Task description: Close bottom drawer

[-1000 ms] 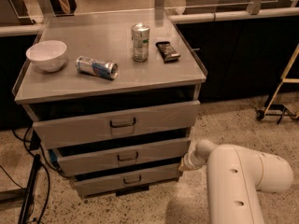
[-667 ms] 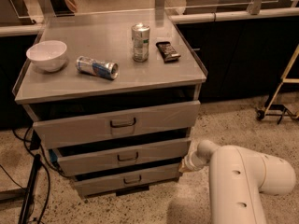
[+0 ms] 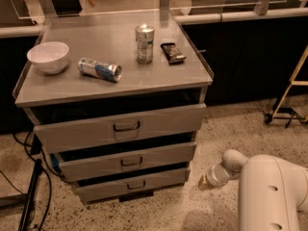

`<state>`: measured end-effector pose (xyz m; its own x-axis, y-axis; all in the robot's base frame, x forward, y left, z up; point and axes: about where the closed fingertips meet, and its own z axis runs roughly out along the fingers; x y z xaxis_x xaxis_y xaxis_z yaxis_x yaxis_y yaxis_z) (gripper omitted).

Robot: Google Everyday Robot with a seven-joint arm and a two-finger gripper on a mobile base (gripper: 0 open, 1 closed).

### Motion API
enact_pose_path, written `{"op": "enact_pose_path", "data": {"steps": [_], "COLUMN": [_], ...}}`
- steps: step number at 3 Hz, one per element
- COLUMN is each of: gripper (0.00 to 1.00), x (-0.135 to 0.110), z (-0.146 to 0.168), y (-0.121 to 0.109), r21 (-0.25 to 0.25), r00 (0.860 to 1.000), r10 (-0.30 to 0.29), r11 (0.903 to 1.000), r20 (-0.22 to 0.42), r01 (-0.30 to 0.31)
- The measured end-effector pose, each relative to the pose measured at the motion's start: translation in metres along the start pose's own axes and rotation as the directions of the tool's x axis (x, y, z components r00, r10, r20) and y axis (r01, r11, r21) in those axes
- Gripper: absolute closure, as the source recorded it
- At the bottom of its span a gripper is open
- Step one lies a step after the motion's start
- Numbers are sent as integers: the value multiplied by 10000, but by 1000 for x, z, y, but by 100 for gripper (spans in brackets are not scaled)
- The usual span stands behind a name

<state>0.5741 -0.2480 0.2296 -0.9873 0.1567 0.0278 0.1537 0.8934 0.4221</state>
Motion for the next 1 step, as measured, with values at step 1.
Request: {"op": "enact_pose_path", "data": {"steps": [1], "gripper": [74], "x": [0], "z": [0], "y": [0], "r21": [0], "r00": [10000], "r10": [0], "r11": [10000], "r20": [0], "r01": [0]}}
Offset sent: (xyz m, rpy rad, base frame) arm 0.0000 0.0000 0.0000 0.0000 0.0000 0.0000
